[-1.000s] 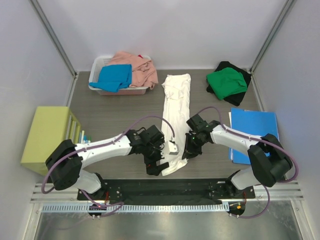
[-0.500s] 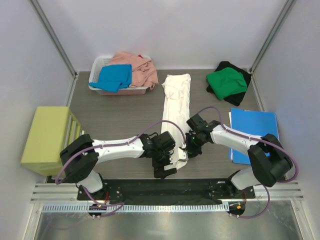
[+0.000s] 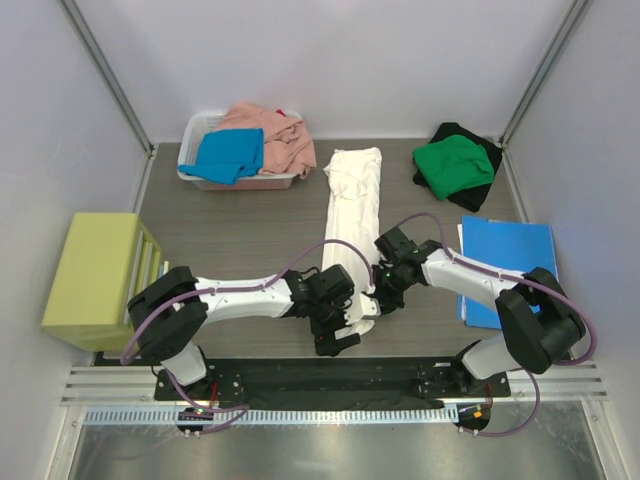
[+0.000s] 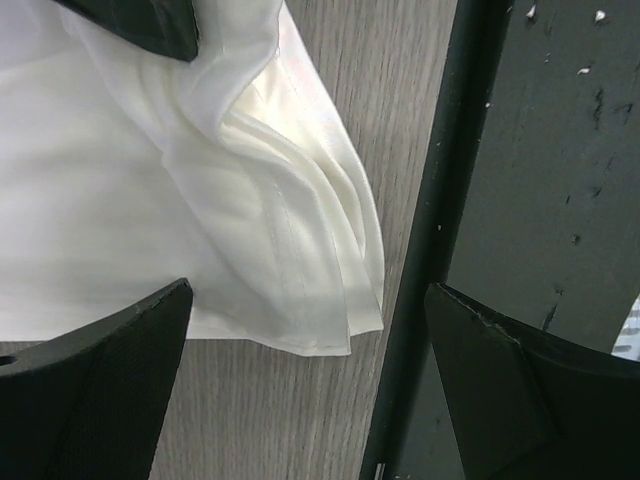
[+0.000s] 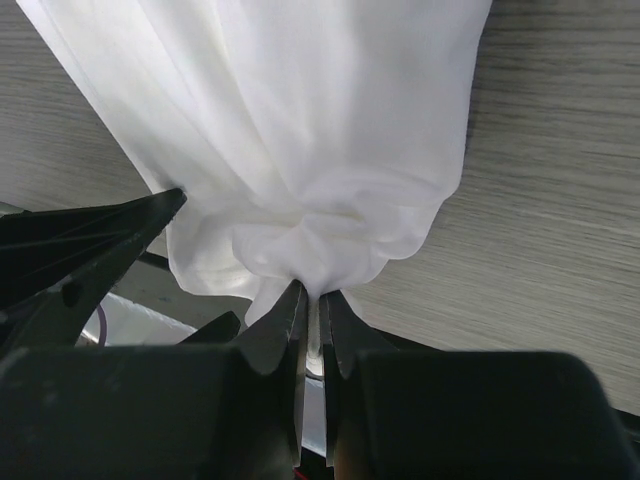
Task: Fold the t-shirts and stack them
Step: Fold the tshirt
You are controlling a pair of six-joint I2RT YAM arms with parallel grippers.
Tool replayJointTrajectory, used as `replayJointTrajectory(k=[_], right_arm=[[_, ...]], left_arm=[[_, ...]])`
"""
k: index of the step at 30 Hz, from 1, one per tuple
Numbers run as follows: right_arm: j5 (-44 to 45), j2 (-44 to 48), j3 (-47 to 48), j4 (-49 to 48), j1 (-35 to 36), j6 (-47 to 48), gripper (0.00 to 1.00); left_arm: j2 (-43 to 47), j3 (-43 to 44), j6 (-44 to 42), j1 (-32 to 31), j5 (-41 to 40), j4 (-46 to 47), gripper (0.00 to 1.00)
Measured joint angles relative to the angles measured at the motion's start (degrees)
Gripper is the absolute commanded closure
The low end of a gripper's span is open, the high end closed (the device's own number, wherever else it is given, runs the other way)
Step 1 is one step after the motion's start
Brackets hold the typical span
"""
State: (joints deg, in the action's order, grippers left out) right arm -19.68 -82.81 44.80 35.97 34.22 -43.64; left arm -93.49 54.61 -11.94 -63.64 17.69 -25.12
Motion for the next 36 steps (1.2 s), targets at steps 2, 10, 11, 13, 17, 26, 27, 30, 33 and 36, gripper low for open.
replayJointTrajectory(k=[2,10,11,13,17,26,27,30,33,36], right_arm=[[-0.22,0.0,0.0,-0.04,-0.24,0.0,0.87],[-0.74,0.0,-0.02,-0.33,-1.27,0.04,0.87],[-0.83,0.0,-0.02,-0.39,-1.31,0.07,0.87],[-0.92,0.0,-0.02,-0.42,-1.36,0.09,0.87],[-1.07,0.0,-0.02,-0.44,-1.38,0.17,0.88],[-1.75,0.0,-0.15,-0.59,-1.77,0.26,0.88],[-2.01,0.0,-0.13,-0.57,-1.77,0.31,0.88],[-2.56,0.07,0.04,-0.37,-1.77,0.48,0.88],[-3.28,0.85,0.11,0.13,-1.84,0.63,0.88],[-4.74,2.84,0.11,0.55,-1.84,0.55,0.87]], left_arm=[[-0.31,-0.81,0.57,0.0,-0.24,0.57,0.15],[-1.4,-1.11,0.98,0.02,-2.05,3.61,0.69],[-1.55,-1.11,1.09,0.0,-2.1,3.74,0.82],[-1.92,-1.07,1.07,0.02,-2.32,4.07,0.85],[-2.71,-0.24,1.14,0.0,-2.23,3.82,0.82],[-3.02,2.82,-0.55,0.61,-2.89,-1.38,1.0],[-2.99,4.0,-0.94,1.05,-2.82,-3.17,1.0],[-2.73,8.57,-2.19,3.19,-1.84,-8.46,1.0],[-0.46,12.26,-3.5,5.62,-1.51,-13.6,1.0],[3.54,13.9,-4.61,6.67,-1.2,-17.92,1.0]])
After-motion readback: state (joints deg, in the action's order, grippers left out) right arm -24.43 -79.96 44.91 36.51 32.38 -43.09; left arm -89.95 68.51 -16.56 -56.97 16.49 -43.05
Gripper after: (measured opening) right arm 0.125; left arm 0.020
